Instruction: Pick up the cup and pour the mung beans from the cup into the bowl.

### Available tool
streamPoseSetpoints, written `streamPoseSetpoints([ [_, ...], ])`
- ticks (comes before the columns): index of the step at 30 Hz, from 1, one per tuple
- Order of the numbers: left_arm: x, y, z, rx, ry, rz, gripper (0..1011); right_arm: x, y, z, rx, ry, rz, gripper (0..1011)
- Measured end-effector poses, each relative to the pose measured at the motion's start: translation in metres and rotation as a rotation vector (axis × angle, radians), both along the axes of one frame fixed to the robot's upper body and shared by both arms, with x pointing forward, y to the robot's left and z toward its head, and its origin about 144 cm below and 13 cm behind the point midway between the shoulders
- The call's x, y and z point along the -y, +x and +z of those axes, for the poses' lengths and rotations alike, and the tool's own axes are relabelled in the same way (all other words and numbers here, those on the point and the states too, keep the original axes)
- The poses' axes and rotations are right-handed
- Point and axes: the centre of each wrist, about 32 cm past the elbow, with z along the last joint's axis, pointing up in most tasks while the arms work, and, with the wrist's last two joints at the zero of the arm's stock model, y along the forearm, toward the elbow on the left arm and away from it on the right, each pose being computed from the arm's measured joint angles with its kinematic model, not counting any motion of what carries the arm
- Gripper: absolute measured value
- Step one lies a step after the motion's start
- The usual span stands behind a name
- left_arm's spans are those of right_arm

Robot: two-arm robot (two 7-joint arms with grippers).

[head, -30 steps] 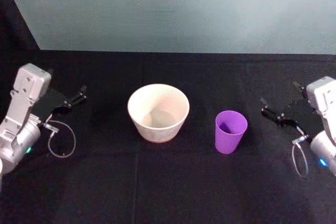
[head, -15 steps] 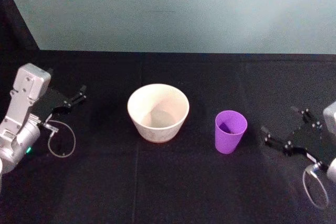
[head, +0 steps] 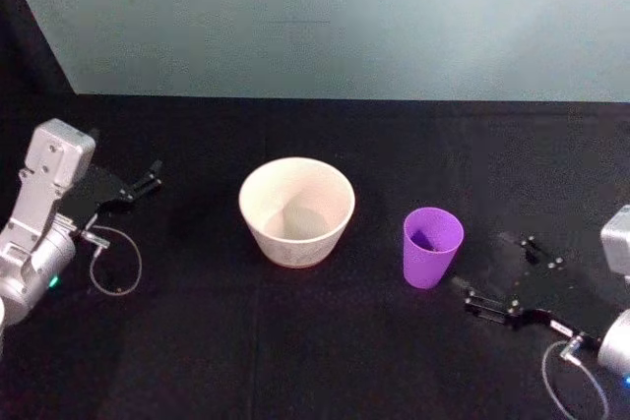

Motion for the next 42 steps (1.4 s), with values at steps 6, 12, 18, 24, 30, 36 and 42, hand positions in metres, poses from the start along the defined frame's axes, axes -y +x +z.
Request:
streamPoseSetpoints([
  [6, 0.0, 0.0, 0.0, 0.0, 0.0, 0.0, 1000, -0.012, 0.007, -0.007, -0.019, 0.033, 0.03, 1003],
  [12, 0.0, 0.0, 0.0, 0.0, 0.0, 0.0, 1000, -0.024, 0.016, -0.012, -0.026, 0.056, 0.041, 1003],
  [18, 0.0, 0.0, 0.0, 0.0, 0.0, 0.0, 1000, -0.034, 0.023, -0.016, -0.023, 0.074, 0.022, 1003],
  [24, 0.0, 0.0, 0.0, 0.0, 0.0, 0.0, 1000, -0.04, 0.028, -0.019, -0.025, 0.093, 0.003, 1003],
  [30, 0.0, 0.0, 0.0, 0.0, 0.0, 0.0, 1000, -0.045, 0.031, -0.022, -0.025, 0.1, -0.009, 1003],
  [36, 0.0, 0.0, 0.0, 0.0, 0.0, 0.0, 1000, -0.049, 0.033, -0.025, -0.029, 0.11, -0.019, 1003],
  [42, 0.0, 0.0, 0.0, 0.0, 0.0, 0.0, 1000, -0.052, 0.034, -0.027, -0.03, 0.117, -0.028, 1003],
])
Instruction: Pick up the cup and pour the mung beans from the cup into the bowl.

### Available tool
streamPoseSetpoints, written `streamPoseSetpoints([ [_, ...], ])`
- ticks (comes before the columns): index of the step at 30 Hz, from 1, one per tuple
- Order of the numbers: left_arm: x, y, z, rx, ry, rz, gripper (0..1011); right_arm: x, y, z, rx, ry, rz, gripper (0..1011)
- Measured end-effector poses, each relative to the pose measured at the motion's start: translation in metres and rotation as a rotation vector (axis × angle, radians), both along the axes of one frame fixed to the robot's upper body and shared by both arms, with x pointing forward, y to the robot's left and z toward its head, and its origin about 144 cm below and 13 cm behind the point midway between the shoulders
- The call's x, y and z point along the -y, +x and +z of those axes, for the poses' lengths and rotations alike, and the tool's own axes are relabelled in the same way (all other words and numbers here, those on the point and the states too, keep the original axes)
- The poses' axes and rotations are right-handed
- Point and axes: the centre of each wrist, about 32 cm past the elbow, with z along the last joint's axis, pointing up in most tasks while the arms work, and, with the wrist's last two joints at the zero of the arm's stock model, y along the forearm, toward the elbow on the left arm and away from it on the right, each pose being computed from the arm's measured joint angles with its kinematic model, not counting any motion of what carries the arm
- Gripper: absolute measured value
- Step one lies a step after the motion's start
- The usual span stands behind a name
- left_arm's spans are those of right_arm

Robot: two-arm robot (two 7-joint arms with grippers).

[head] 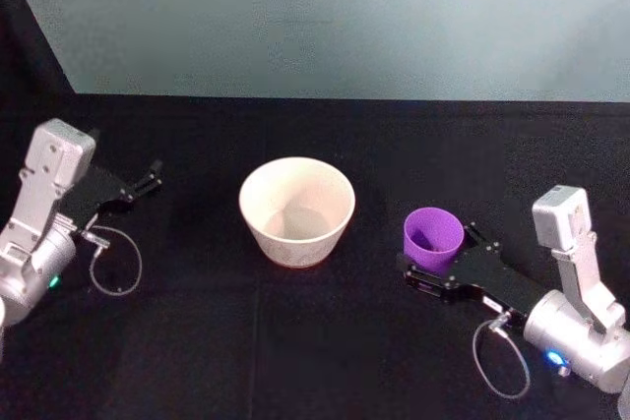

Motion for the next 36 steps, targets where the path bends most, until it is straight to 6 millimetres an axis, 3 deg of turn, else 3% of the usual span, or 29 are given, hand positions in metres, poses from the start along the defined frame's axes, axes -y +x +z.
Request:
streamPoseSetpoints([
  [5, 0.0, 0.0, 0.0, 0.0, 0.0, 0.0, 1000, 0.0, 0.0, -0.001, -0.002, 0.01, -0.001, 932],
  [11, 0.0, 0.0, 0.0, 0.0, 0.0, 0.0, 1000, 0.001, 0.0, -0.002, -0.005, 0.024, 0.002, 771],
  [17, 0.0, 0.0, 0.0, 0.0, 0.0, 0.0, 1000, 0.0, -0.001, 0.006, 0.009, 0.032, 0.009, 728],
  [36, 0.0, 0.0, 0.0, 0.0, 0.0, 0.0, 1000, -0.006, 0.004, 0.083, 0.062, 0.018, -0.003, 720],
])
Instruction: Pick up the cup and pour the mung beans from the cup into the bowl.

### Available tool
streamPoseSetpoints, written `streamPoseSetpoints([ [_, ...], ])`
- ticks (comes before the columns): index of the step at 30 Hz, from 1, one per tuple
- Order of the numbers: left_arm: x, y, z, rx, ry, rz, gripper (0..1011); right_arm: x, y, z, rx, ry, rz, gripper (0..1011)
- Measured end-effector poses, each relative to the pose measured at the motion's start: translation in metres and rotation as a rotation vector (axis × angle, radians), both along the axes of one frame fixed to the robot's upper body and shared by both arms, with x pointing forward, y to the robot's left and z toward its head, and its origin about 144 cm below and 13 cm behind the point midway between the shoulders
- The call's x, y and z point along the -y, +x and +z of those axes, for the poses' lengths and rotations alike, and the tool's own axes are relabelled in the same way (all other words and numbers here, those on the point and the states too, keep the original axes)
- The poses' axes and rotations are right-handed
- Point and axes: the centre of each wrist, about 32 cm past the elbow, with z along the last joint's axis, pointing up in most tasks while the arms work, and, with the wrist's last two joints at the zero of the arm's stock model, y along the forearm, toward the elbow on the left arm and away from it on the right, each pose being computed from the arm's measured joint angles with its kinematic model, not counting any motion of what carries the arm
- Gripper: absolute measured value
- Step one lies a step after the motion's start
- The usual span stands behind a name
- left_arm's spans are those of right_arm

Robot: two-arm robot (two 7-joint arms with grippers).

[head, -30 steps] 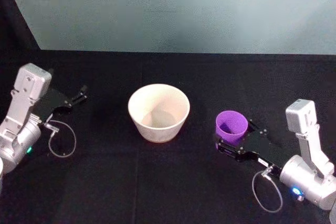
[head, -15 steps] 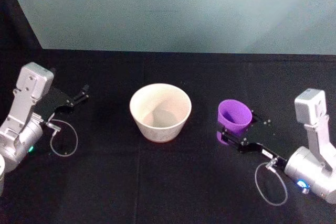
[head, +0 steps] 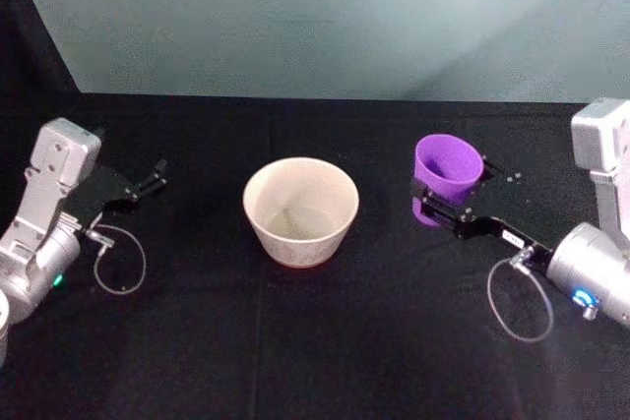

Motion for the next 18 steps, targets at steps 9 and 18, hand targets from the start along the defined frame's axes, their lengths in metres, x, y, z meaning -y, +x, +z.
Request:
streamPoseSetpoints([
  [9, 0.0, 0.0, 0.0, 0.0, 0.0, 0.0, 1000, 0.0003, 0.001, 0.0067, 0.008, -0.001, -0.007, 720],
  [18, 0.0, 0.0, 0.0, 0.0, 0.0, 0.0, 1000, 0.0001, 0.001, 0.0067, 0.007, -0.001, -0.006, 720],
])
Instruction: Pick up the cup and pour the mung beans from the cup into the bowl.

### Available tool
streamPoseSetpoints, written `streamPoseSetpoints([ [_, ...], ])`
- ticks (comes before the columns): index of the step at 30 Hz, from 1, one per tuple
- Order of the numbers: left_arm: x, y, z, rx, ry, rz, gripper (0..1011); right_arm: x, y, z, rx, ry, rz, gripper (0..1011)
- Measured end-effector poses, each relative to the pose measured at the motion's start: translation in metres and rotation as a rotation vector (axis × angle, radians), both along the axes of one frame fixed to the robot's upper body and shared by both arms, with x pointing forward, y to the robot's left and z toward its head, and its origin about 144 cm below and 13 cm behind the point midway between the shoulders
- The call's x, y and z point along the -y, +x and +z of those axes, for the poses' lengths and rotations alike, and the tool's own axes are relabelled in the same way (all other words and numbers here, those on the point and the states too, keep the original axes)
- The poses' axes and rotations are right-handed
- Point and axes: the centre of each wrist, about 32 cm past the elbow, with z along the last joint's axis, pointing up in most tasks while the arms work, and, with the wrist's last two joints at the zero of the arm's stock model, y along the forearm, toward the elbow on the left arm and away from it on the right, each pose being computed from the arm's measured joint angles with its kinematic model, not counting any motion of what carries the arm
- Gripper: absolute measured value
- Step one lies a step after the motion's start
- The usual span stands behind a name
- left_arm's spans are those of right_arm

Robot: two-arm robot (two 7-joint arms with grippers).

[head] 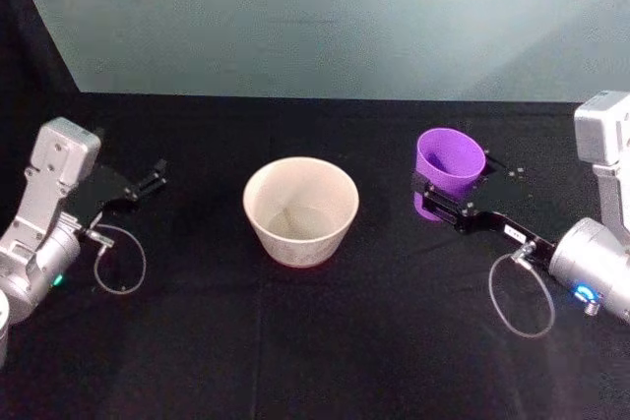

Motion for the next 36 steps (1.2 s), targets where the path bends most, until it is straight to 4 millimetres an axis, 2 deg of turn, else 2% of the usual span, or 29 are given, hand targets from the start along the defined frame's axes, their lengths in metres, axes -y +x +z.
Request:
streamPoseSetpoints([
  [36, 0.0, 0.0, 0.0, 0.0, 0.0, 0.0, 1000, -0.0001, 0.0, 0.0, 0.0, 0.0, 0.002, 720],
])
